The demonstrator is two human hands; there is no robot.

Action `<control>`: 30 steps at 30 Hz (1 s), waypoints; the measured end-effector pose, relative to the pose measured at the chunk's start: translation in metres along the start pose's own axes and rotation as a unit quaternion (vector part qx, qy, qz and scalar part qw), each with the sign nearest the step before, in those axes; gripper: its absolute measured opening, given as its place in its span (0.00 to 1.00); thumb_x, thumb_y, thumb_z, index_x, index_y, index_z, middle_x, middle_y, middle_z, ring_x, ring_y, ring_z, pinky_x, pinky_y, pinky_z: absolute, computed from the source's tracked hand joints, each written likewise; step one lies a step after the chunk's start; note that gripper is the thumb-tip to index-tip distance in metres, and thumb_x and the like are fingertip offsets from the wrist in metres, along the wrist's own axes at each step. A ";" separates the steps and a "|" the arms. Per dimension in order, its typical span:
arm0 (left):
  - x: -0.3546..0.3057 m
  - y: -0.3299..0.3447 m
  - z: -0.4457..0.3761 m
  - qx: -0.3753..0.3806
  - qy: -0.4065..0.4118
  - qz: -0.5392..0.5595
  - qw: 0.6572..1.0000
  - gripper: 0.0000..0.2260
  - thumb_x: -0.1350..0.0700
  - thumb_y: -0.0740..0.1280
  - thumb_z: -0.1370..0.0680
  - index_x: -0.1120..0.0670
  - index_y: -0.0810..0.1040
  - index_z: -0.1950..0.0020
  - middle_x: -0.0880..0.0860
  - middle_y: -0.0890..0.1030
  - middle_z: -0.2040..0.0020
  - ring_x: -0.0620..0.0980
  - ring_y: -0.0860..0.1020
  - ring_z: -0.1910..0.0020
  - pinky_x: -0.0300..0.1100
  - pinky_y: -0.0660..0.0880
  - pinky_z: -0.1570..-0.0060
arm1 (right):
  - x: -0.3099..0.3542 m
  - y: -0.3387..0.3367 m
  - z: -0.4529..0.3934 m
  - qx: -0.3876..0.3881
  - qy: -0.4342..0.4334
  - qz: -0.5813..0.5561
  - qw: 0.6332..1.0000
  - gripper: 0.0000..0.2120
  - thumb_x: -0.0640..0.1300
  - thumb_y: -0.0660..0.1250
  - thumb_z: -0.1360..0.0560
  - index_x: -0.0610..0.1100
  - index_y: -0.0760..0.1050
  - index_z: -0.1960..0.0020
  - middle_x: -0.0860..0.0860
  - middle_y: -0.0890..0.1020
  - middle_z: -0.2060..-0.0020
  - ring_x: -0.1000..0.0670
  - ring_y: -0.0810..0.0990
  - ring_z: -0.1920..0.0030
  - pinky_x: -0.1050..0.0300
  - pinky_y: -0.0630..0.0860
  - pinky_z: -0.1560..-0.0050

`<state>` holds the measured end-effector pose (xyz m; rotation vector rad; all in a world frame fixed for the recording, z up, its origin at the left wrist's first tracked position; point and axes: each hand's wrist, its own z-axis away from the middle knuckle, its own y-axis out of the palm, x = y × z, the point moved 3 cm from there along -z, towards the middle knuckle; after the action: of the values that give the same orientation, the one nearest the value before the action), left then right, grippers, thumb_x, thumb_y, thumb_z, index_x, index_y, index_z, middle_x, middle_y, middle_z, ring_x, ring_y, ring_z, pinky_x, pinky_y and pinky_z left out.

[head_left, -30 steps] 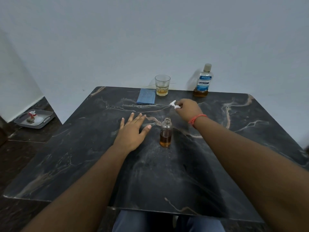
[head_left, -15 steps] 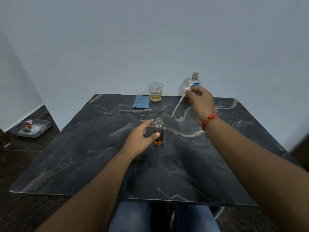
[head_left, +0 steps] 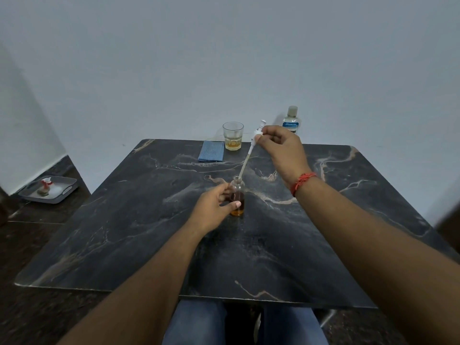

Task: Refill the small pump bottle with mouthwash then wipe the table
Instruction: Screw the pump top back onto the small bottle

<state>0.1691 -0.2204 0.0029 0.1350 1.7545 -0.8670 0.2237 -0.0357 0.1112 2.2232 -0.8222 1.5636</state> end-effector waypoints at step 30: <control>0.004 0.001 -0.003 -0.001 0.012 -0.006 1.000 0.26 0.56 0.75 0.25 0.48 0.73 0.28 0.44 0.82 0.39 0.38 0.80 0.42 0.42 0.76 0.37 | -0.043 0.025 0.040 0.176 -0.086 0.234 0.952 0.11 0.45 0.73 0.26 0.49 0.77 0.44 0.52 0.79 0.50 0.53 0.77 0.47 0.54 0.75 0.42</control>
<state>0.1659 -0.2194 -0.0005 0.1342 1.7799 -0.8756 0.2281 -0.0651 0.0550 2.5793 -1.2868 1.8645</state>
